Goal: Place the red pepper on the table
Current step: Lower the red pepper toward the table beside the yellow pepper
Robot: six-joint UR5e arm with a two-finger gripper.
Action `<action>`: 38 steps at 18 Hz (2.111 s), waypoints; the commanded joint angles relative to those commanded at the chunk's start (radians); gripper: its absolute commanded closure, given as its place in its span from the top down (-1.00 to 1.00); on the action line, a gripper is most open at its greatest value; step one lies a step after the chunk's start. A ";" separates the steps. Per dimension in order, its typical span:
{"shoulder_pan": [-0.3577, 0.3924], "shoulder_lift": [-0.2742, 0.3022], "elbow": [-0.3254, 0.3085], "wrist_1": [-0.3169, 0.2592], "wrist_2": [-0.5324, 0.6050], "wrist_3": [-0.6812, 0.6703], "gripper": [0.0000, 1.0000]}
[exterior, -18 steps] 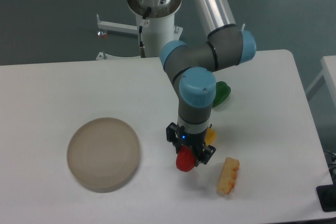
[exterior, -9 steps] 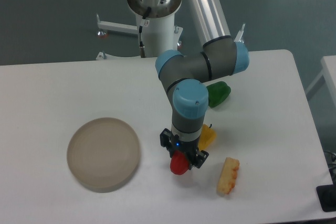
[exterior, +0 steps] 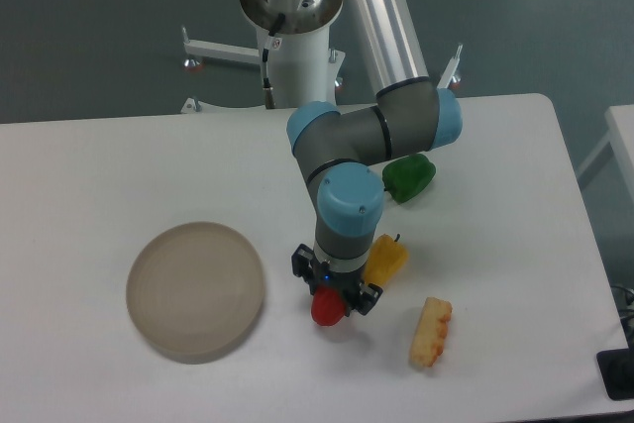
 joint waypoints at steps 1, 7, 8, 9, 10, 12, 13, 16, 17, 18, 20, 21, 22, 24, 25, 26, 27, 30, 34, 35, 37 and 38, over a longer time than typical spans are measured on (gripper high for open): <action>-0.008 -0.002 0.002 0.002 0.002 -0.008 -0.17; -0.011 -0.014 0.003 0.005 0.006 -0.015 -0.17; -0.011 -0.015 0.008 0.005 0.006 -0.015 -0.17; -0.012 -0.020 0.009 0.005 0.006 -0.015 -0.17; -0.011 -0.020 0.011 0.005 0.006 -0.015 -0.17; -0.011 -0.020 0.009 0.005 0.006 -0.015 -0.17; -0.012 -0.020 0.009 0.005 0.006 -0.015 -0.16; -0.012 -0.020 0.011 0.005 0.005 -0.015 -0.01; -0.012 -0.018 0.011 0.005 0.005 -0.015 0.02; -0.012 -0.018 0.011 0.005 0.005 -0.015 0.23; -0.014 -0.018 0.011 0.005 0.005 -0.015 0.44; -0.014 -0.018 0.012 0.005 0.005 -0.015 0.46; -0.014 -0.018 0.011 0.005 0.005 -0.014 0.50; -0.014 -0.015 0.012 0.005 0.003 -0.014 0.69; -0.014 -0.014 0.012 0.005 0.003 -0.014 0.73; -0.014 -0.014 0.012 0.005 0.003 -0.014 0.79; -0.014 -0.014 0.012 0.005 0.002 -0.014 0.85; -0.014 -0.009 0.014 0.002 0.002 -0.009 0.99; -0.005 0.015 0.017 -0.015 0.002 0.005 1.00; 0.008 0.032 0.017 -0.035 0.000 0.014 1.00; 0.046 0.060 0.021 -0.093 0.002 0.092 1.00; 0.061 0.069 0.026 -0.112 0.002 0.124 1.00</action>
